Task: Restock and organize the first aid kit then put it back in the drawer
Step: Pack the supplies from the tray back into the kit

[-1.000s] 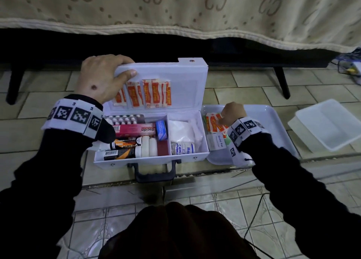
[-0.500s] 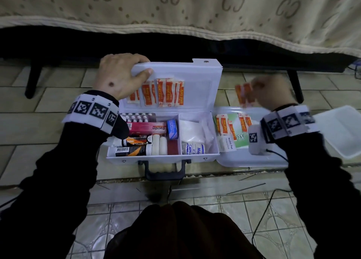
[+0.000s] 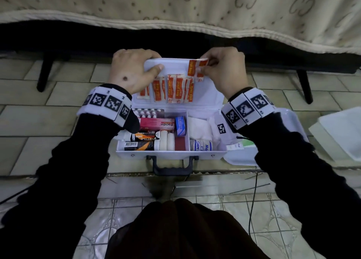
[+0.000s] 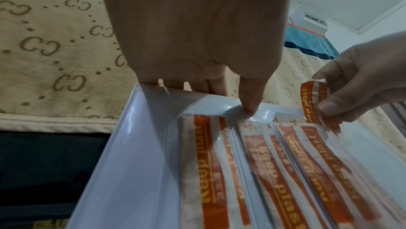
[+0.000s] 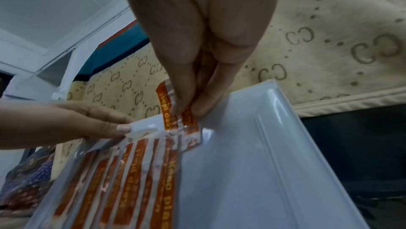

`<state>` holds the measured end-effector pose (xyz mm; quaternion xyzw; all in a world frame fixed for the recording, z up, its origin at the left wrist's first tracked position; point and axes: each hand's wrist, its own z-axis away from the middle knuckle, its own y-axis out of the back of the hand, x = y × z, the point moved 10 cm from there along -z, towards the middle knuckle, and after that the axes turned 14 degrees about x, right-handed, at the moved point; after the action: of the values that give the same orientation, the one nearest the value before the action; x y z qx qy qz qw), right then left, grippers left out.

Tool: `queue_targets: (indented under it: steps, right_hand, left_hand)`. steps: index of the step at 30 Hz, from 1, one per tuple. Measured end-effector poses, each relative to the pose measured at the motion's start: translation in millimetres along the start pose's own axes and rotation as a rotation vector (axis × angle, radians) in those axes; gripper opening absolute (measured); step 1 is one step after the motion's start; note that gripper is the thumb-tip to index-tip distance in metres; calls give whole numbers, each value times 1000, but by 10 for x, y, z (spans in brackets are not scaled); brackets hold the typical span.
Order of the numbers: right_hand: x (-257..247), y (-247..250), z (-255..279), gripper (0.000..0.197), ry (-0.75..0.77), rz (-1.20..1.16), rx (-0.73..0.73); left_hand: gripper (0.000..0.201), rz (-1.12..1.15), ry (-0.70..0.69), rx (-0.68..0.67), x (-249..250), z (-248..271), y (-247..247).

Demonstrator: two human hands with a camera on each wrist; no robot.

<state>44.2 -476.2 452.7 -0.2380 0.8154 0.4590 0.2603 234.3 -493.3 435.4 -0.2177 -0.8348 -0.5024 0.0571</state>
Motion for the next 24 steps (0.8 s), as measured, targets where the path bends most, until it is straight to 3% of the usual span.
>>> queue_targets:
  steps: [6,11,19,24]
  right_hand:
    - [-80,-164,76,13,76,129,-94]
    - [-35,-306,129,24,73,167,-175]
    - [55,-220,154,9,3,51,-72]
    - [22,-250,175,15,47,127,-112]
  left_hand:
    - [35,11,7,13,-4,3,12]
    - [36,11,3,8,-2,-8,5]
    - [35,21,6,16,-7,-1,21]
    - [36,9,-2,16,-2,-8,5]
